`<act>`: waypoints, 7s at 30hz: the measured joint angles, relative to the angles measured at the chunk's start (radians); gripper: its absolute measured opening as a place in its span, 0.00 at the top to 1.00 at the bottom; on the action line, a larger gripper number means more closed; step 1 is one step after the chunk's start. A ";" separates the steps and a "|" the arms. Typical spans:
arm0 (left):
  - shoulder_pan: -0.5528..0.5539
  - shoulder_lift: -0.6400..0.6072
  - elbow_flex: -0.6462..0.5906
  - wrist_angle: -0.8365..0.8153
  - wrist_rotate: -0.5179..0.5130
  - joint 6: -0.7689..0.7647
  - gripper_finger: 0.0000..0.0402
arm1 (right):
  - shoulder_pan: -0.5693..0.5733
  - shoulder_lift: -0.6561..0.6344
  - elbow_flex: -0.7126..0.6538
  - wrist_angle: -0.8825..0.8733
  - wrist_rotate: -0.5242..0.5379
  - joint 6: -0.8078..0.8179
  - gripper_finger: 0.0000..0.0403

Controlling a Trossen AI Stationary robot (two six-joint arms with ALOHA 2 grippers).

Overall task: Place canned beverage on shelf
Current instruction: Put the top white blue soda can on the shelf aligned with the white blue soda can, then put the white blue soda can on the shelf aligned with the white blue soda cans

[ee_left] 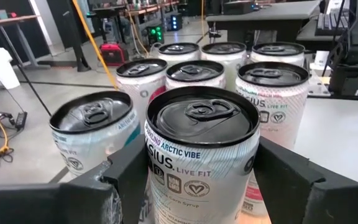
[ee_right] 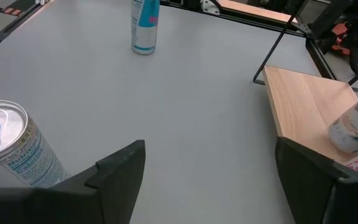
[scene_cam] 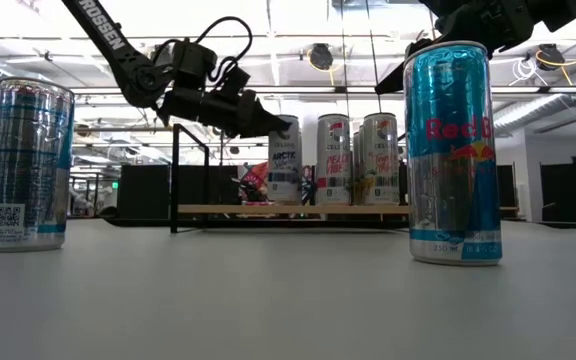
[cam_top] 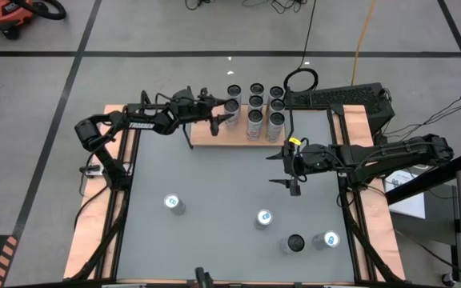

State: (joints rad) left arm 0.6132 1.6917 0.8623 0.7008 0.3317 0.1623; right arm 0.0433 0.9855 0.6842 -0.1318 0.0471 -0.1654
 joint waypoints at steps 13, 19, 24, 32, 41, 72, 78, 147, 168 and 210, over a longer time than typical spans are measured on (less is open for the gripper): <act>0.000 0.052 0.002 0.037 -0.026 0.000 0.40 | 0.000 0.000 0.000 0.000 0.000 0.003 0.27; 0.000 0.061 0.003 0.051 -0.022 -0.045 0.40 | 0.000 0.000 0.000 0.000 0.000 0.007 0.27; 0.015 0.061 0.003 0.052 0.018 -0.052 0.40 | 0.000 0.000 0.000 0.000 0.000 0.007 0.27; 0.021 0.061 0.002 0.051 0.037 -0.052 0.36 | 0.000 0.000 0.000 0.000 0.000 0.006 0.27; 0.021 0.063 0.000 0.046 0.013 -0.050 0.25 | 0.000 0.000 0.000 0.000 0.000 0.012 0.27; 0.024 0.016 0.001 -0.166 -0.031 -0.017 0.33 | 0.002 0.000 0.000 -0.023 -0.001 0.041 0.27; 0.025 0.010 -0.001 -0.176 -0.045 0.002 0.40 | 0.004 0.000 0.000 -0.022 -0.001 0.045 0.27; -0.025 -0.183 -0.004 -0.404 -0.218 0.057 0.78 | 0.005 0.000 0.000 -0.022 -0.026 0.045 0.27; -0.444 -0.510 0.000 -0.559 -0.237 0.015 0.78 | 0.055 0.000 0.024 -0.010 -0.029 0.153 0.27; -1.174 -0.099 0.001 -0.196 -0.850 -0.263 0.78 | 0.778 0.574 0.894 -0.885 0.115 0.907 0.27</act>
State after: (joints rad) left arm -0.5612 1.5930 0.8631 0.5050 -0.5182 -0.1005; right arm 0.8214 1.5593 1.5784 -1.0163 0.1619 0.7414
